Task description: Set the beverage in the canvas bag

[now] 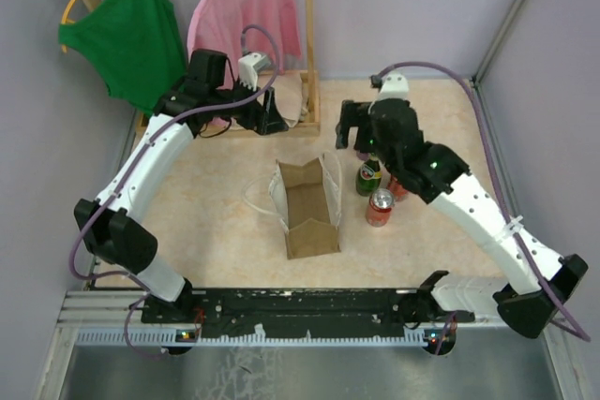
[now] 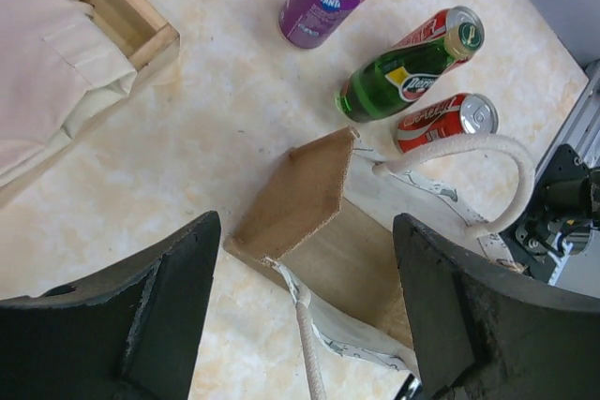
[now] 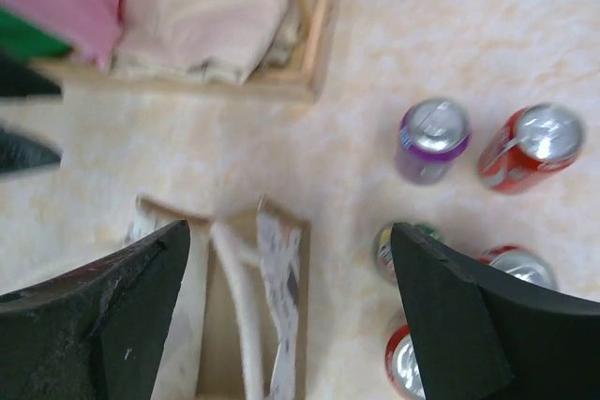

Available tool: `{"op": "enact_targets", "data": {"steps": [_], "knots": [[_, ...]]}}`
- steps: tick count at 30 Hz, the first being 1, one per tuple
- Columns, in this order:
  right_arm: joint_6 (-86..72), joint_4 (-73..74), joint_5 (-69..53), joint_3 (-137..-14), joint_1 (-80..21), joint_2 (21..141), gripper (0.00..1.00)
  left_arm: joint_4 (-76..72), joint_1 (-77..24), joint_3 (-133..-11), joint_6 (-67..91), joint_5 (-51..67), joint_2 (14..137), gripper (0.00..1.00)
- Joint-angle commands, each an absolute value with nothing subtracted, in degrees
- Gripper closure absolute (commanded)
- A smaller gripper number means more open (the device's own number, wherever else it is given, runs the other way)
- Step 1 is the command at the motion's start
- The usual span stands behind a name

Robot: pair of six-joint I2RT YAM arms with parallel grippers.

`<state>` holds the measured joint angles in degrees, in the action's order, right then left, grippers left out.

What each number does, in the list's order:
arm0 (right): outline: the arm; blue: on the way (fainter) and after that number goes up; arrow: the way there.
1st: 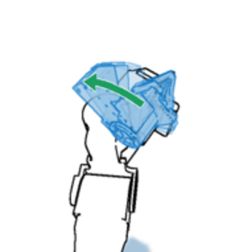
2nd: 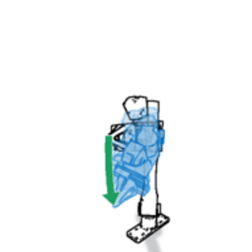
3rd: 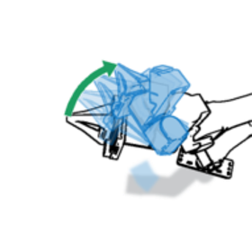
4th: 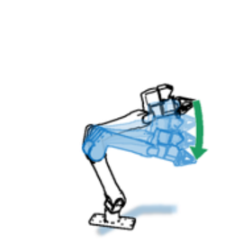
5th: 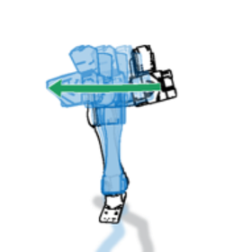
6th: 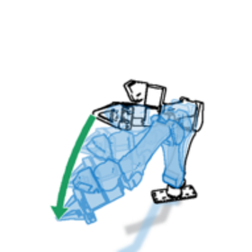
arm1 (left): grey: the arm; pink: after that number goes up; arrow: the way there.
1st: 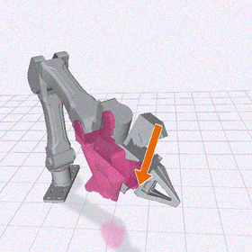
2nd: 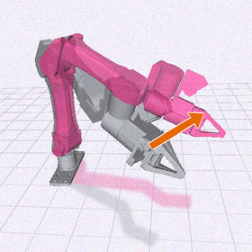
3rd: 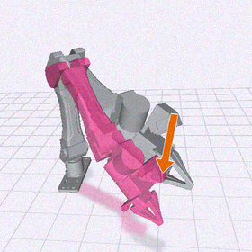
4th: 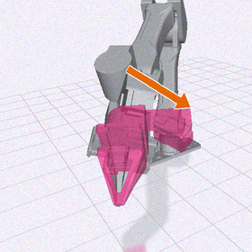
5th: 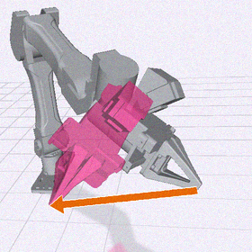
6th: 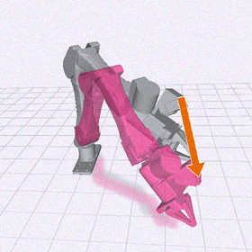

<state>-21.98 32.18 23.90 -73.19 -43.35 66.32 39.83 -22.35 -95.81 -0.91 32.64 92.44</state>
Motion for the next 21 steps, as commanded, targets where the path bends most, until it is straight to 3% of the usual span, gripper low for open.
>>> {"op": "enact_targets", "data": {"steps": [1,8,13,21], "knots": [[-21.26,32.66,23.37,-82.94,-33.33,71.47,0.13,36.47,-21.97,-98.12,1.16,32.06,91.41,0.20],[-17.97,48.83,16.66,-103.10,-16.43,93.07,0.15,37.18,-21.76,-95.53,-0.14,31.21,89.96,0.20],[-17.01,52.30,12.90,-108.02,-11.56,104.79,0.13,37.00,-21.77,-93.05,-0.43,30.62,88.21,0.20],[-17.71,52.88,11.05,-108.99,-7.36,111.21,0.13,37.27,-21.64,-90.53,-1.10,30.10,86.37,0.20]]}}
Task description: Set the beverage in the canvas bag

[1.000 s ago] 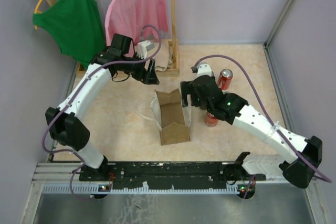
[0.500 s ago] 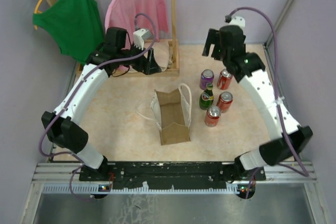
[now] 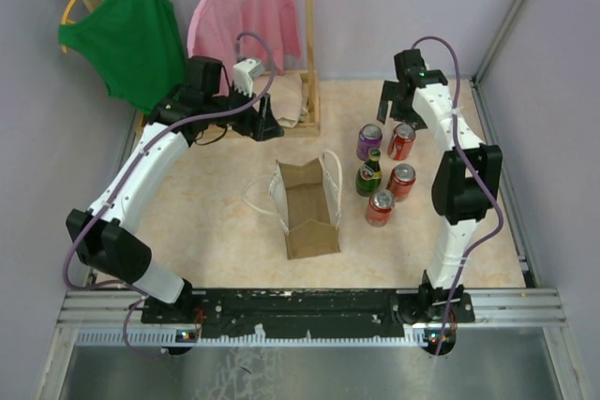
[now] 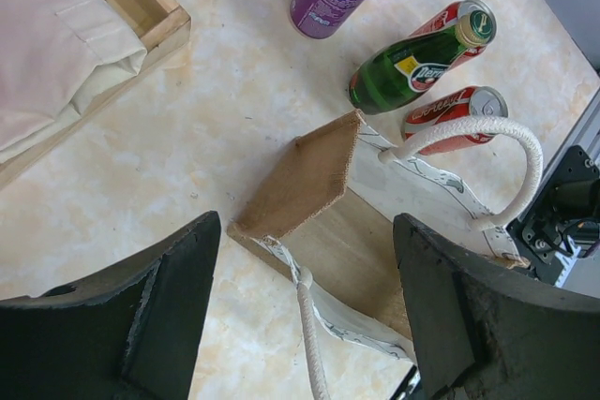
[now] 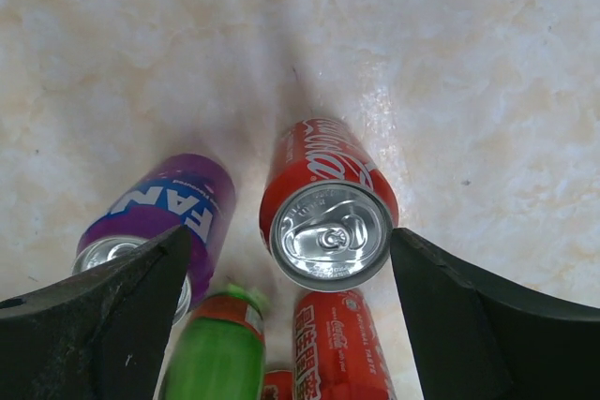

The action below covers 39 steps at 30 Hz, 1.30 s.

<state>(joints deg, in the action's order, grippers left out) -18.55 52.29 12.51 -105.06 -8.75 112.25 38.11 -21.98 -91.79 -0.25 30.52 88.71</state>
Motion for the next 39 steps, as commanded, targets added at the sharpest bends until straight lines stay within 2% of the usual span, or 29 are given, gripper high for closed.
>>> {"op": "enact_targets", "data": {"steps": [1,13,27,39], "knots": [[-17.61,52.83,11.22,-108.80,-7.07,111.38,0.13,37.32,-21.69,-90.26,-1.15,30.10,86.20,0.20],[-17.38,53.10,8.74,-104.98,-4.83,114.57,0.14,36.97,-21.45,-89.99,-0.97,29.95,86.47,0.20],[-17.45,55.16,7.11,-106.21,-4.31,117.86,0.17,37.16,-21.38,-90.00,-1.14,29.58,86.74,0.20],[-17.19,56.60,7.27,-105.46,-4.31,117.16,0.24,37.14,-21.32,-89.91,-1.06,30.19,87.15,0.20]]}}
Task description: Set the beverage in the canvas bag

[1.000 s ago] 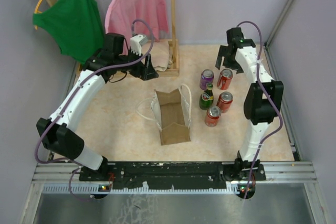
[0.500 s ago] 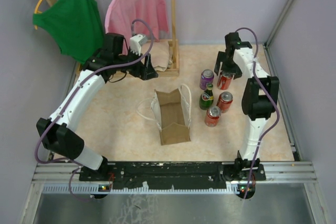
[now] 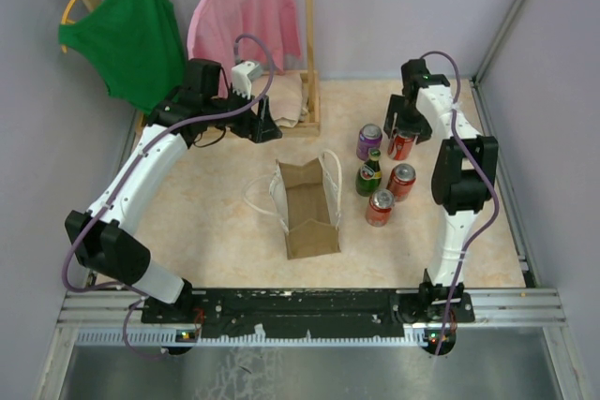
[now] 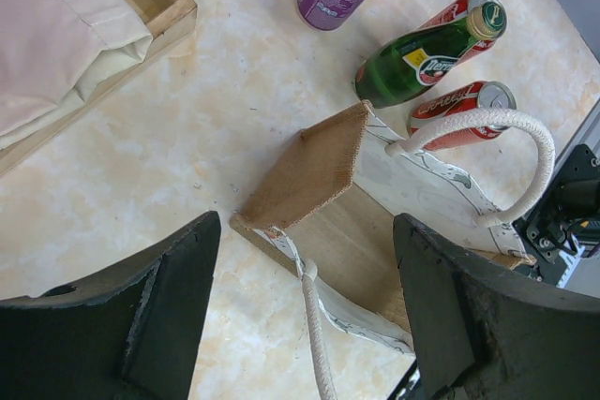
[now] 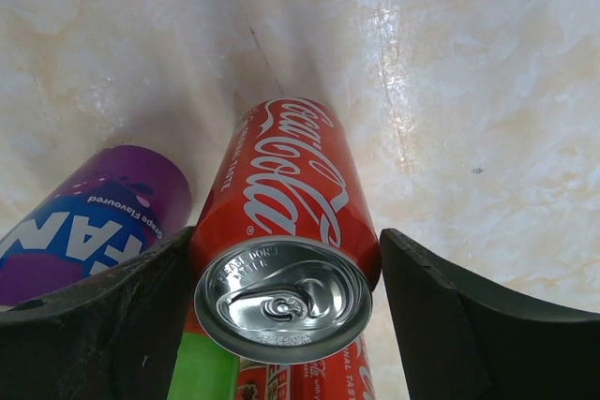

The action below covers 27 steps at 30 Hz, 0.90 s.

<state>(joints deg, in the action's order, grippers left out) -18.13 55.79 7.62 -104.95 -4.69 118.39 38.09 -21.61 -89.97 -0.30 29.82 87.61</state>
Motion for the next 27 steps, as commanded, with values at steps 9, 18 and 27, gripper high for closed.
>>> {"op": "enact_targets", "data": {"steps": [9,18,27], "knots": [[-16.90,56.93,8.00,-106.13,-4.30,115.78,0.75,37.03,-21.29,-89.82,-0.88,30.46,87.12,0.20],[-15.87,61.85,9.70,-119.31,-4.33,112.61,1.00,37.17,-21.35,-89.89,-0.88,30.48,87.35,0.20],[-15.86,63.55,4.56,-129.36,-4.78,107.44,1.00,36.81,-21.36,-90.22,-0.87,30.56,88.06,0.20]]}}
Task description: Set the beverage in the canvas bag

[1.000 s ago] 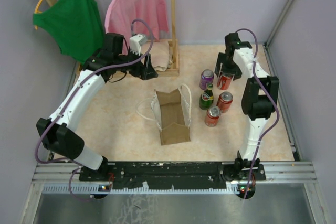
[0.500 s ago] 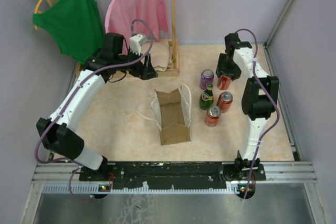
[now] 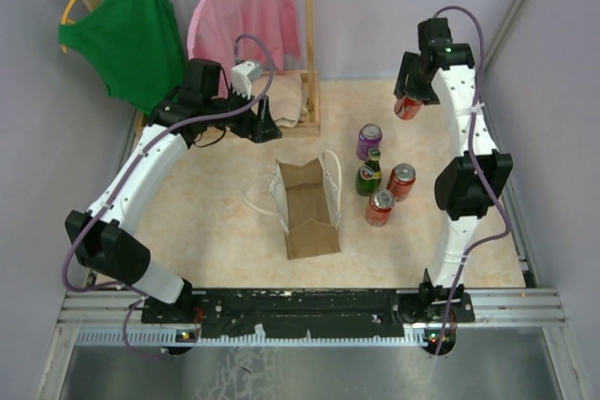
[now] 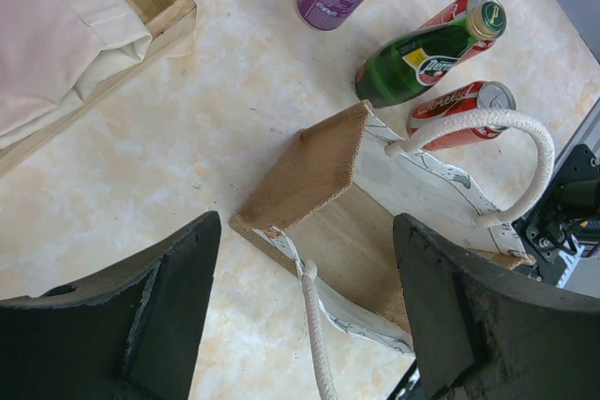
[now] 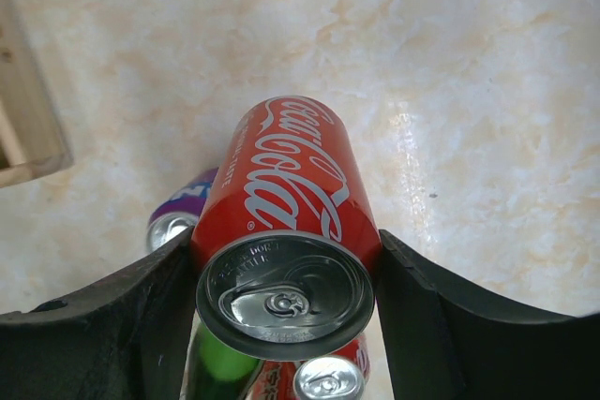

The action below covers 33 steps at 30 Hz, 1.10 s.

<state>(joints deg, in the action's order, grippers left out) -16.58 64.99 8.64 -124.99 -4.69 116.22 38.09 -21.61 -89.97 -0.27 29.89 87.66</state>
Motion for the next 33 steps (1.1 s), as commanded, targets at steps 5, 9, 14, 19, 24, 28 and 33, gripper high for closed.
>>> {"op": "enact_targets", "data": {"steps": [5,9,14,19,24,28,33], "knots": [[-19.53,55.80,-3.81,-125.58,-8.46,98.76,1.00,36.77,-21.29,-90.22,-0.75,30.51,88.29,0.20],[-25.41,48.86,-10.45,-122.80,-12.60,92.28,1.00,36.87,-21.36,-89.84,-0.70,30.41,88.08,0.20],[-30.61,42.18,-13.60,-117.29,-19.17,86.94,1.00,36.85,-20.42,-88.65,1.66,29.37,87.44,0.21],[-30.17,44.36,-9.59,-117.33,-27.12,86.46,1.00,36.33,-10.44,-83.00,10.52,32.71,86.25,0.23],[-28.83,48.16,-3.14,-117.47,-35.93,87.63,1.00,36.31,-5.17,-77.58,10.06,33.20,83.66,0.23],[-28.00,51.39,2.40,-115.96,-43.16,88.69,1.00,35.67,-5.10,-73.82,10.29,32.94,80.85,0.23],[-27.82,54.61,8.64,-112.09,-50.43,90.04,1.00,35.59,-5.10,-71.43,10.28,32.25,78.66,0.22]]}}
